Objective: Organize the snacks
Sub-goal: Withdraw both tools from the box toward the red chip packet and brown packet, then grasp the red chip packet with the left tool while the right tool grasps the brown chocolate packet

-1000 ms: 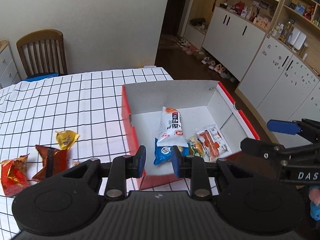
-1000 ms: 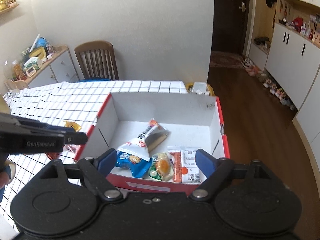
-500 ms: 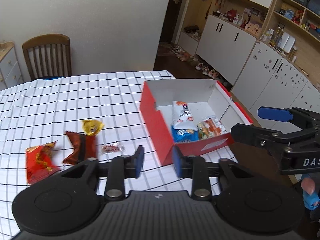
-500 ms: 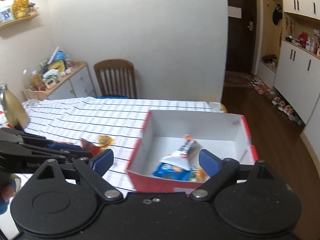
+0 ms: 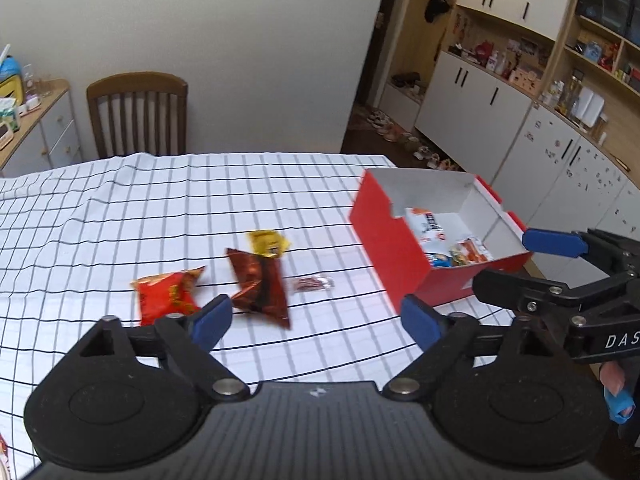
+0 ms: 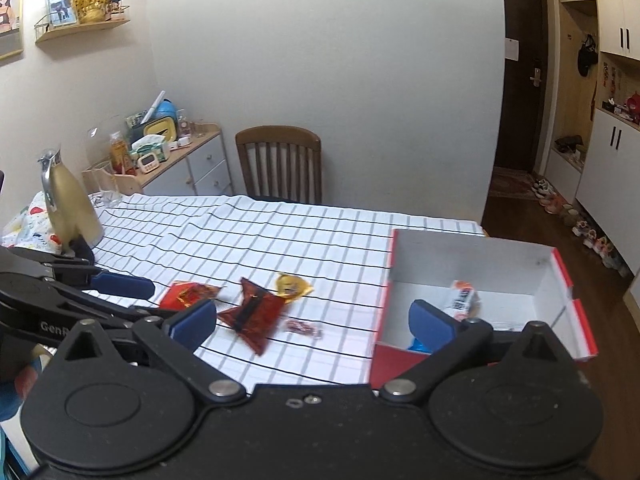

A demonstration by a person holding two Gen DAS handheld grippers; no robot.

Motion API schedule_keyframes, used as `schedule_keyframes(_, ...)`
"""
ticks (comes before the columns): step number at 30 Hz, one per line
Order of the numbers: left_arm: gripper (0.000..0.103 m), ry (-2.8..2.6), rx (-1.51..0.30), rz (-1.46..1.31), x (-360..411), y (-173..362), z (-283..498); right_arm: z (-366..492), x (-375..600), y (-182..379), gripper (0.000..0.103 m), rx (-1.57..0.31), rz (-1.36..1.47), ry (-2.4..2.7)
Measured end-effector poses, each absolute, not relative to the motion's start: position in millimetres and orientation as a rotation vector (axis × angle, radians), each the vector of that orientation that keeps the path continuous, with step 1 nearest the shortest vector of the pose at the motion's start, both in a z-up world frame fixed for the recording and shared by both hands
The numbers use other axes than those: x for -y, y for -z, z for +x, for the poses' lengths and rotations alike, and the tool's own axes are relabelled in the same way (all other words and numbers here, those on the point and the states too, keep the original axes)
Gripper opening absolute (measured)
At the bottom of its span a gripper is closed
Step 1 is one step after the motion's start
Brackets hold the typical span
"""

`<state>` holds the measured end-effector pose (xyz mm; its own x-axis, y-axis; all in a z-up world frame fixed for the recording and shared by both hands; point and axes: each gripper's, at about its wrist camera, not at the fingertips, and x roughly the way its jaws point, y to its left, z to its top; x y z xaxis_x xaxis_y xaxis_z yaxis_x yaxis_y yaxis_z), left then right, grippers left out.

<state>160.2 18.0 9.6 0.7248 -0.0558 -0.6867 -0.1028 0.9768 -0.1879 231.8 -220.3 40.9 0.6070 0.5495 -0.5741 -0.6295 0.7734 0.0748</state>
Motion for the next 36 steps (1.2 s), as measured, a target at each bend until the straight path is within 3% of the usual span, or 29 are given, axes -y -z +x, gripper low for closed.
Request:
schedule_keyframes(2,0.103,-0.044,-0.771,-0.236,-32,-5,158,229,212,-38,0.103,-0.620,-0.133,-0.682)
schedule_keyframes(17,0.103,-0.176,-0.803,-0.311,-118,47,181,240,151,-5,0.103,-0.708,-0.088,-0.581)
schedule_keyframes(36,0.103,-0.292,-0.934,-0.382,-158,118,238,308,72,56,0.103,-0.870,-0.120,-0.491)
